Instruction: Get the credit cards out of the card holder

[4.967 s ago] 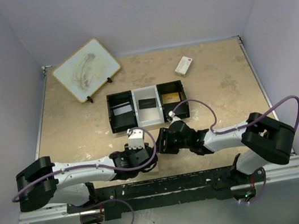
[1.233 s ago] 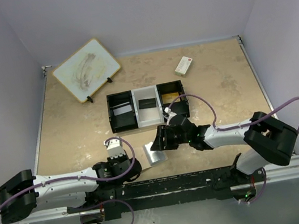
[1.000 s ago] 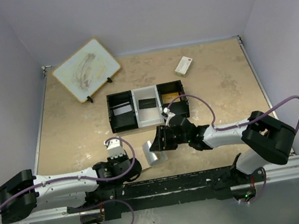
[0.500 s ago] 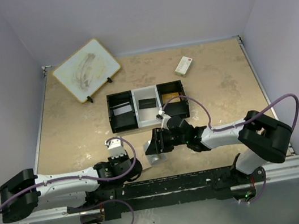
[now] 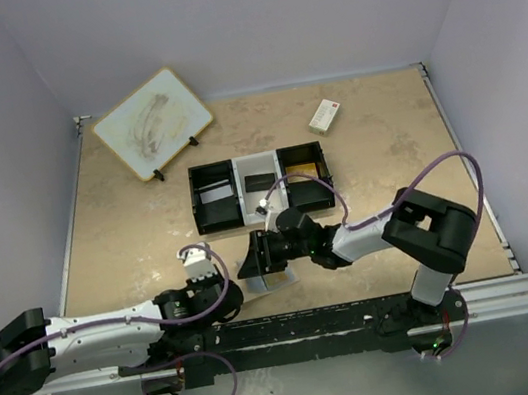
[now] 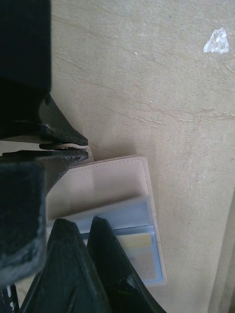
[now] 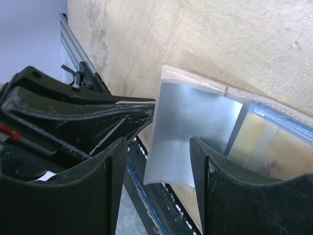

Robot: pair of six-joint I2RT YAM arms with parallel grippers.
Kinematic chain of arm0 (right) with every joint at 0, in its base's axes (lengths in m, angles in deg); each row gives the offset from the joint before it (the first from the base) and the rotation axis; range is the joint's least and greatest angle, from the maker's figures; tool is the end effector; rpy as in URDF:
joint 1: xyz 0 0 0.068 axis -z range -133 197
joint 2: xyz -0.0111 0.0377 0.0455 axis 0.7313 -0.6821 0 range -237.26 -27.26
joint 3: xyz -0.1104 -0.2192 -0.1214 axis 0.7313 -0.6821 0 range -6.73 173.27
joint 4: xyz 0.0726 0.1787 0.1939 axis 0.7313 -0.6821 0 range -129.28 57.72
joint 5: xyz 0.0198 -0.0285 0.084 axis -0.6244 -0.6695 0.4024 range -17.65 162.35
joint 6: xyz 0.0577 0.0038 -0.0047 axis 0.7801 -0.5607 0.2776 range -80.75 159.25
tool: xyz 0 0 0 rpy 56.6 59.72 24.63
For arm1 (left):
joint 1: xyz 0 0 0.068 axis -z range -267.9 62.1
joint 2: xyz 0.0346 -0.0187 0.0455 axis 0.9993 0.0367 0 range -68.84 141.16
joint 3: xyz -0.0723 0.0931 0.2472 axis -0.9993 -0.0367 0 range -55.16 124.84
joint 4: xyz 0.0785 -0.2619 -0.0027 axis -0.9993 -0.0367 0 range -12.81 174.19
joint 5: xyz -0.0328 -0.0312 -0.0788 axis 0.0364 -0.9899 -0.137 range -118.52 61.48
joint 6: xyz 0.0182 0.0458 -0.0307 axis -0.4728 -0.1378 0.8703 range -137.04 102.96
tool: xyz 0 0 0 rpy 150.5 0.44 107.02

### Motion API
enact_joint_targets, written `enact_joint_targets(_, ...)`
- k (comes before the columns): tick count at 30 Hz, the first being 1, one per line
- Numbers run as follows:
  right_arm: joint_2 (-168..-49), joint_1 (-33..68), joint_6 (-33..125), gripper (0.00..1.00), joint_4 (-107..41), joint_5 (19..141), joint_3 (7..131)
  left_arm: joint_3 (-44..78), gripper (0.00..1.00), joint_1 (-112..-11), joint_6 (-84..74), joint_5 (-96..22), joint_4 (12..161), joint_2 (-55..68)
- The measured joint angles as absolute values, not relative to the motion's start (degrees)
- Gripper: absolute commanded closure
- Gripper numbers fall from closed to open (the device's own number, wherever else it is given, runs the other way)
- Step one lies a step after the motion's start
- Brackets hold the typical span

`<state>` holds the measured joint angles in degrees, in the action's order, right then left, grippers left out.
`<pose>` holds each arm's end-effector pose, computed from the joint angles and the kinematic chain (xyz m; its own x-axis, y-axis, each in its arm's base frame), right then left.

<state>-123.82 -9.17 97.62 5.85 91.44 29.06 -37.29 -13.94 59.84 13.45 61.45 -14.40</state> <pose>0.1742 0.2842 0.1376 -0.9239 0.0669 -0.3768 -0.3173 0.4167 0.8519 0.0715 -0.1481 0.1335 -0.6579 -0.3319 -0.6760 -0.0907 0.9260 -0.3664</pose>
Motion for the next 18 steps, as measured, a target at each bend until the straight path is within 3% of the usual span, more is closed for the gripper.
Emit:
enact_joint_targets(6,-127.1,-9.2,99.6,0.50,6.1,90.2,29.5,-37.2,0.54,-13.9,60.4,13.5,57.9,-16.7)
enact_joint_targets(9,-127.5,-9.3,100.1,0.58,5.5,89.3,29.7,-36.1,0.39,-13.9,60.3,13.8,55.6,-19.3)
enact_joint_targets(14,-126.8,-9.3,100.1,0.67,3.5,86.7,29.7,-35.1,0.32,-13.9,59.6,13.9,57.5,-23.0)
enact_joint_targets(18,-124.6,-9.3,100.1,0.74,1.3,84.2,29.6,-36.0,0.36,-13.9,59.3,13.8,62.5,-22.1)
